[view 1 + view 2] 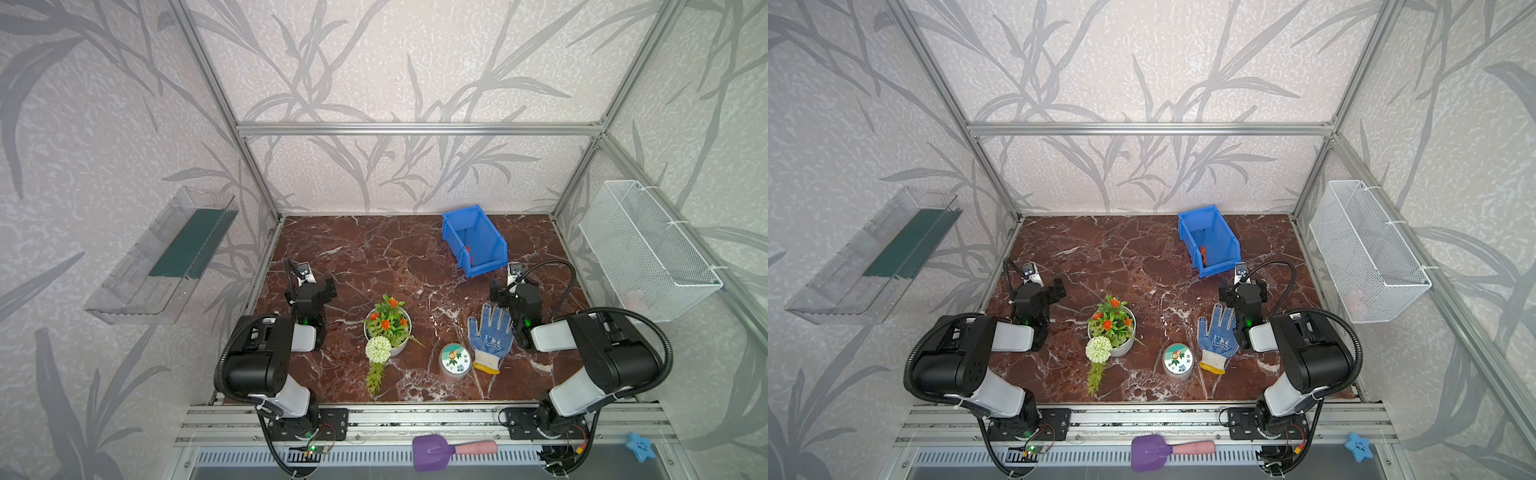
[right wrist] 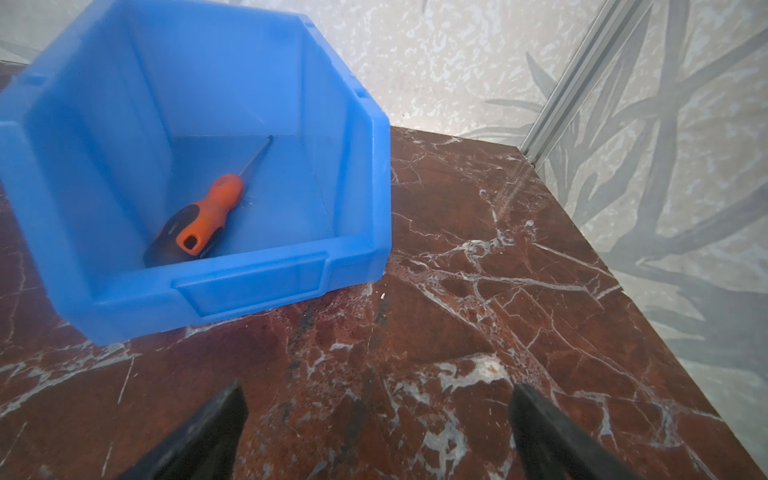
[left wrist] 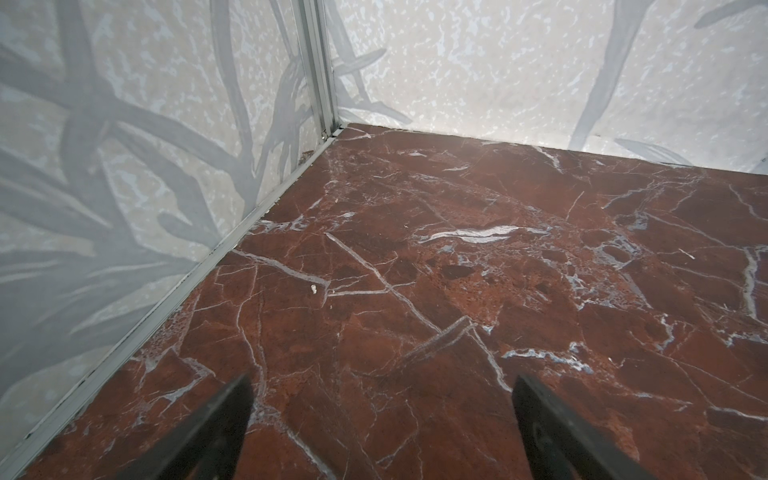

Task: Put the screwdriver in the bin

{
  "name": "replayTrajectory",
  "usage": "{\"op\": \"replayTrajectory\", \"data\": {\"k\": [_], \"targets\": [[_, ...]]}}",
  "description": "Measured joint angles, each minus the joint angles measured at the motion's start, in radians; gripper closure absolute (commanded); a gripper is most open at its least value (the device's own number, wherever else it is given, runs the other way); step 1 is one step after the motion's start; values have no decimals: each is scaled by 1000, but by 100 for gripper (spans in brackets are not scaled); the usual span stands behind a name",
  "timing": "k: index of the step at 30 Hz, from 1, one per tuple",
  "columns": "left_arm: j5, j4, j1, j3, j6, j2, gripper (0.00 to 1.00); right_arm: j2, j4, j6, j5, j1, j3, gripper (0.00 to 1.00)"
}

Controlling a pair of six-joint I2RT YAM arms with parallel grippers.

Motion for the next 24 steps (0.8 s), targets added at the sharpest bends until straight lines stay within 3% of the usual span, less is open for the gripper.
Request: {"op": "replayTrajectory", "data": {"k": [24], "targets": [[0, 0, 0, 0, 0, 0, 1, 0, 5, 2, -32, -17, 0, 1]]}}
